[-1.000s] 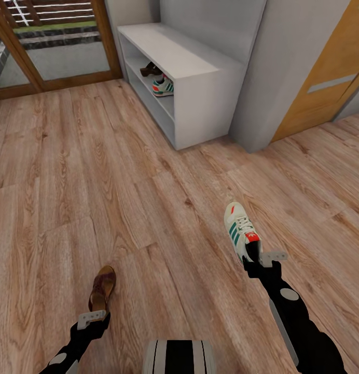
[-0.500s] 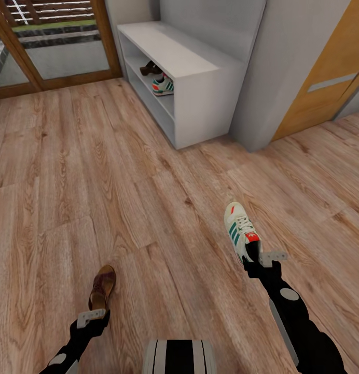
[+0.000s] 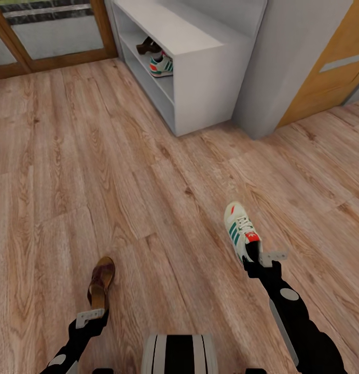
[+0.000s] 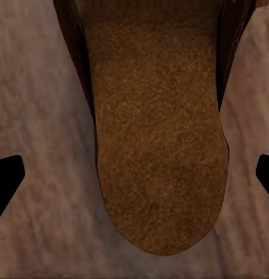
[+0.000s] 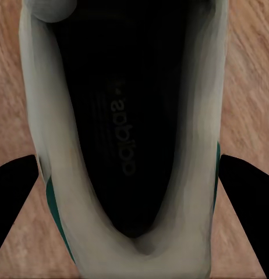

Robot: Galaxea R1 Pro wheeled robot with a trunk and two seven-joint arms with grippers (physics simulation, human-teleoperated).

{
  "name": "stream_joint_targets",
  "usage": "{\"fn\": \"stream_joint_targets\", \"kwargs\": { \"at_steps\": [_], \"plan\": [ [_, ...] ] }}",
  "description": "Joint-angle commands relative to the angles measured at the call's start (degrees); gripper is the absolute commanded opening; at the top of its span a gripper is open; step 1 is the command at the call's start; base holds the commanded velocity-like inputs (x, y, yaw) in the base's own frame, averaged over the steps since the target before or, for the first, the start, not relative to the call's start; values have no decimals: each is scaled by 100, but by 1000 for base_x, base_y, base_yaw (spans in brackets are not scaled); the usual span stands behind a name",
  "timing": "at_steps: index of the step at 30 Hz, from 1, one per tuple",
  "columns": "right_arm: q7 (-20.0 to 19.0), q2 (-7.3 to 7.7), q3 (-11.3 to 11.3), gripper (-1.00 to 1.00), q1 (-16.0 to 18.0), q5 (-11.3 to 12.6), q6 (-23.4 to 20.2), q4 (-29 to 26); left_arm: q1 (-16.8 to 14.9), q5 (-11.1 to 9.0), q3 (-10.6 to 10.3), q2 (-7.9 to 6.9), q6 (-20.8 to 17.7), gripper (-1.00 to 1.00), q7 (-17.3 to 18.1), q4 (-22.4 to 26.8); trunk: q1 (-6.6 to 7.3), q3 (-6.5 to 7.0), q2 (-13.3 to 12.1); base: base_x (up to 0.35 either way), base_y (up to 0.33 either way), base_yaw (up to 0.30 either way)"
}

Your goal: Pick up the two gym shoes and the two sandals from the corridor floor and place them onto the hallstand (shoe rack) in the corridor, making sure they are on the rack and not on the floor. Arrange them so the two gym shoes are next to each other and the two sandals are next to each other.

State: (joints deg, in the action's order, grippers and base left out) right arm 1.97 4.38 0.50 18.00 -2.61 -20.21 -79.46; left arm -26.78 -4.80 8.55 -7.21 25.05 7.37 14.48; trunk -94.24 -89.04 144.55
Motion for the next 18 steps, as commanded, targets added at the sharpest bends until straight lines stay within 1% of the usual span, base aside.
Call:
{"fn": "stream_joint_targets", "kwargs": {
  "at_steps": [1, 7, 13, 18],
  "plan": [
    [14, 2, -6, -100, 2, -29, -35, -12, -3, -53, 24, 1, 8, 100, 51, -6, -1, -35, 3, 0, 0, 0],
    [14, 2, -6, -100, 2, -29, -35, -17, -3, -54, 18, 1, 9, 100, 38, -6, -17, -221, 11, 0, 0, 0],
    [14, 2, -6, -100, 2, -29, -35, -17, -3, -56, 15, 4, 13, 100, 36, -6, -17, -271, 11, 0, 0, 0],
    [14, 2, -6, -100, 2, -29, -35, -20, -3, -54, 15, 8, 15, 100, 36, -6, -17, -288, 11, 0, 0, 0]
  ]
}}
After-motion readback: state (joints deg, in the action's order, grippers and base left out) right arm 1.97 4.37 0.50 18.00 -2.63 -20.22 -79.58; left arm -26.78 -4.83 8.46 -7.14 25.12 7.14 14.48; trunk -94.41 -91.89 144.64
